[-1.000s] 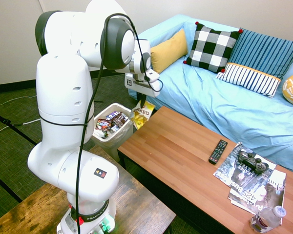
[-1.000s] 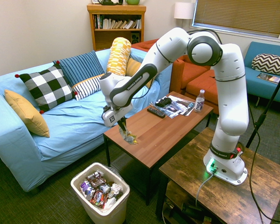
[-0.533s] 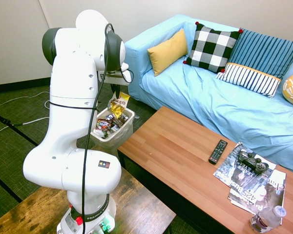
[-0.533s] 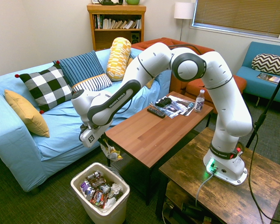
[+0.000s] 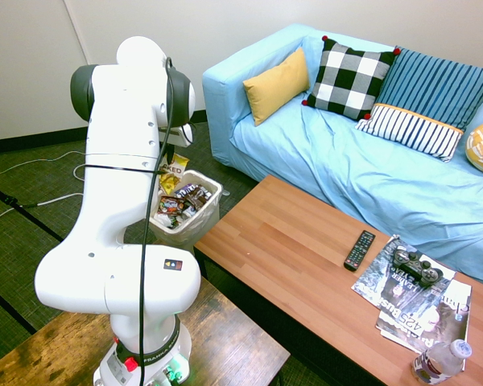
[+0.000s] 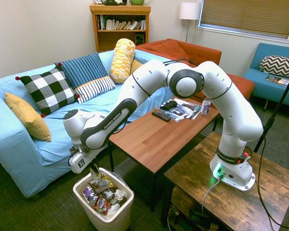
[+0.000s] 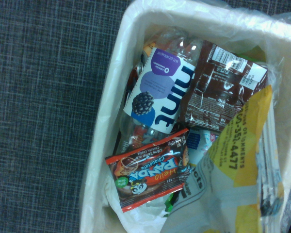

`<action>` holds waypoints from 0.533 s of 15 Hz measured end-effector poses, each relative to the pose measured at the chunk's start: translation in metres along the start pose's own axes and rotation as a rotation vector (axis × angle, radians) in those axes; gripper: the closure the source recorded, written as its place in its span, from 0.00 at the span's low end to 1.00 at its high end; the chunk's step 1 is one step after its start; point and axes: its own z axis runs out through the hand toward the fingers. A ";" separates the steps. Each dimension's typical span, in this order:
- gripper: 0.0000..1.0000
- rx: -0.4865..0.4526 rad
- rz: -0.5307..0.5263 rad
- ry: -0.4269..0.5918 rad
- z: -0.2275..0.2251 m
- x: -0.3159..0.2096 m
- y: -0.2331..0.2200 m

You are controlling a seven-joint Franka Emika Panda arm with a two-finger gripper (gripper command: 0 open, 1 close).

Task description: Throw the chip bag in the trash bin

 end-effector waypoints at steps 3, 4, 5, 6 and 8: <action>0.00 -0.007 -0.010 -0.002 0.005 0.000 0.000; 0.00 -0.008 -0.012 -0.001 0.006 -0.001 0.000; 0.00 -0.008 -0.013 0.000 0.006 -0.001 0.000; 0.00 -0.006 -0.014 0.002 0.005 -0.002 -0.001; 0.00 -0.003 -0.013 0.005 0.003 -0.001 -0.002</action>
